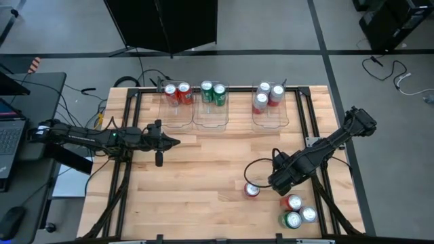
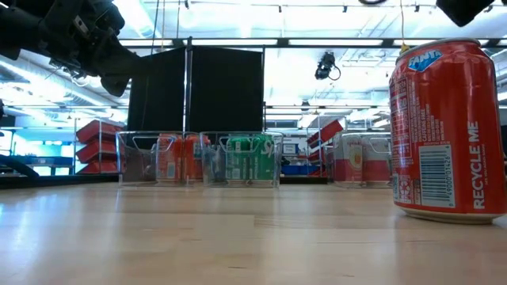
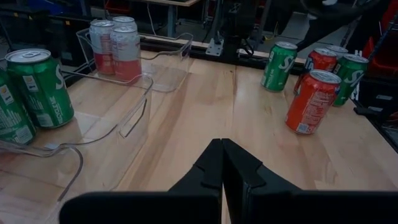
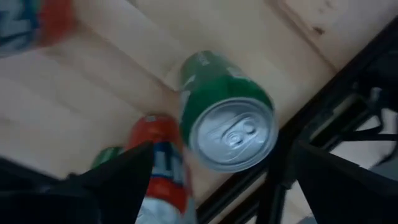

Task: Sort soda cans
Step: Put the top green soda can into the middle transparent bin

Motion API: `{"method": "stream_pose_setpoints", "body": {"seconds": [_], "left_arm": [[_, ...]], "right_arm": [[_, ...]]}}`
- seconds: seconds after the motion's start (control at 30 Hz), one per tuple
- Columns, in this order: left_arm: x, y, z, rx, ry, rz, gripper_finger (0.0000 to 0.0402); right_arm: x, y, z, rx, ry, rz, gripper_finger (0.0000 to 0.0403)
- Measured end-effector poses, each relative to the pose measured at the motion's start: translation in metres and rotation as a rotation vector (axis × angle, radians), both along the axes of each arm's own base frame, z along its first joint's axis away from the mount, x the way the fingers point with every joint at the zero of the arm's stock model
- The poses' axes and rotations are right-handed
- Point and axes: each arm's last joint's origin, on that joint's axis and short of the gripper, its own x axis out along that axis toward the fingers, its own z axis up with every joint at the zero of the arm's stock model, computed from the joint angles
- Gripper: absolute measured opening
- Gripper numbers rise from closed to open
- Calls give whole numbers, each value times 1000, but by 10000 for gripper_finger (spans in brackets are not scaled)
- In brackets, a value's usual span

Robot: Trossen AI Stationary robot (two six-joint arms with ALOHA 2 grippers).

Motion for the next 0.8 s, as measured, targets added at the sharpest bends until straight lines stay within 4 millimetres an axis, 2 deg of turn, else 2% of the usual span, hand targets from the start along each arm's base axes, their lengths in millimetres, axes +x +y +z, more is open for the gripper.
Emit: {"method": "stream_pose_setpoints", "body": {"seconds": [0.43,0.7,0.8], "left_arm": [[-1,0,-2,2,22,0,5],[-1,0,-2,2,25,0,5],[-1,0,-2,2,23,0,5]], "right_arm": [[12,7,-23,-35,85,97,353],[7,4,-40,-36,112,100,318],[7,3,-41,-29,110,97,294]]}}
